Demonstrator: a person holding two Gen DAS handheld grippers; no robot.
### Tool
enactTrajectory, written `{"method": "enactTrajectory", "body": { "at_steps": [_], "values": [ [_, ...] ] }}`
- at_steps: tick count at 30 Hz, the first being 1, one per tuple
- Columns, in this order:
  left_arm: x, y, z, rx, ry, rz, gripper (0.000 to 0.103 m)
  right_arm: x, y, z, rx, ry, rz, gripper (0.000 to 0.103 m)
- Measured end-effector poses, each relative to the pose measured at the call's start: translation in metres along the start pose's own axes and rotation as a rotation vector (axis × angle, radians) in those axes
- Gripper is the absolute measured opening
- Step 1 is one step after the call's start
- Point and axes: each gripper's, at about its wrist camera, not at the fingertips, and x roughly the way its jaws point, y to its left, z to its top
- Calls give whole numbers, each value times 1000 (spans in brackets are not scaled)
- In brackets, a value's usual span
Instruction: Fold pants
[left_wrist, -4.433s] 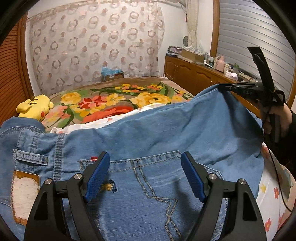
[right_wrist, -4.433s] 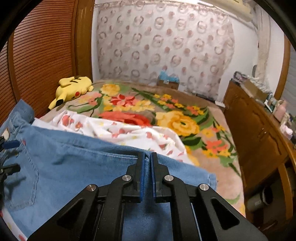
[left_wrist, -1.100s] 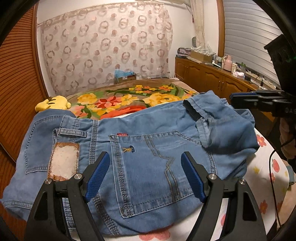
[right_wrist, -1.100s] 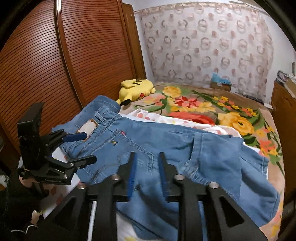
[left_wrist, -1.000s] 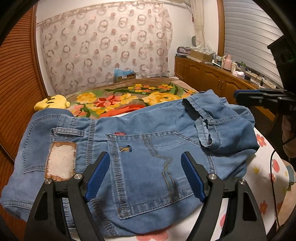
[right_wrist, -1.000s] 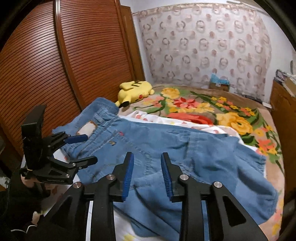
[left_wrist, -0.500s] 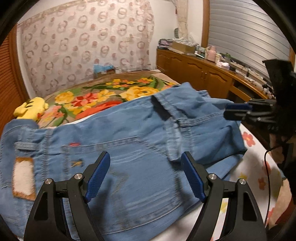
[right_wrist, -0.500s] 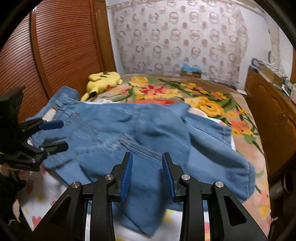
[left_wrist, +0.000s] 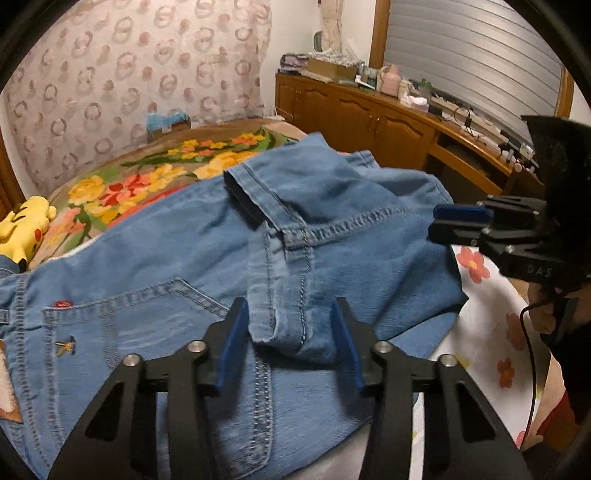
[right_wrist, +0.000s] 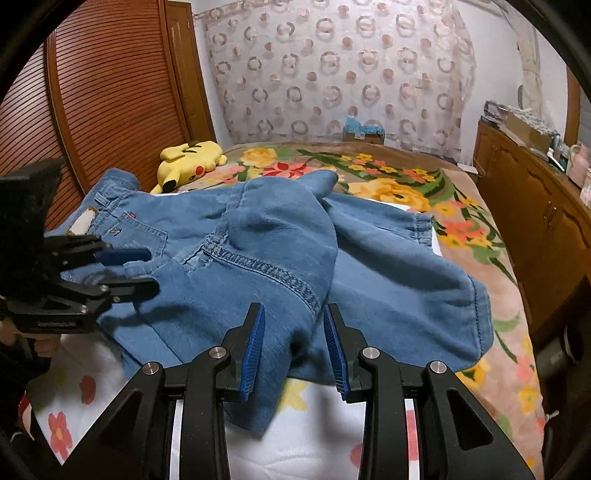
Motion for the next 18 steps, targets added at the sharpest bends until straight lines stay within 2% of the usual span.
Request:
{"method": "enactTrajectory", "body": {
  "at_steps": [2, 3, 6, 9, 14, 18],
  "values": [
    [1, -1, -2, 5, 12, -8, 23, -1, -3, -2, 8, -2, -1, 34],
    [0, -2, -2, 6, 12, -18, 17, -1, -3, -2, 11, -3, -1, 34],
    [-11, -8, -4, 24, -15, -14, 15, 1, -3, -5, 19, -2, -2, 34],
    [-35, -9, -2, 19, -83, -6, 14, 2, -2, -4, 20, -4, -5, 34],
    [-88, 10, 1, -22, -196, 47, 14, 3, 4, 0, 11, -12, -6, 34],
    [-124, 34, -4, -53, -244, 109, 13, 6, 14, 5, -6, -17, 6, 34]
  ]
}}
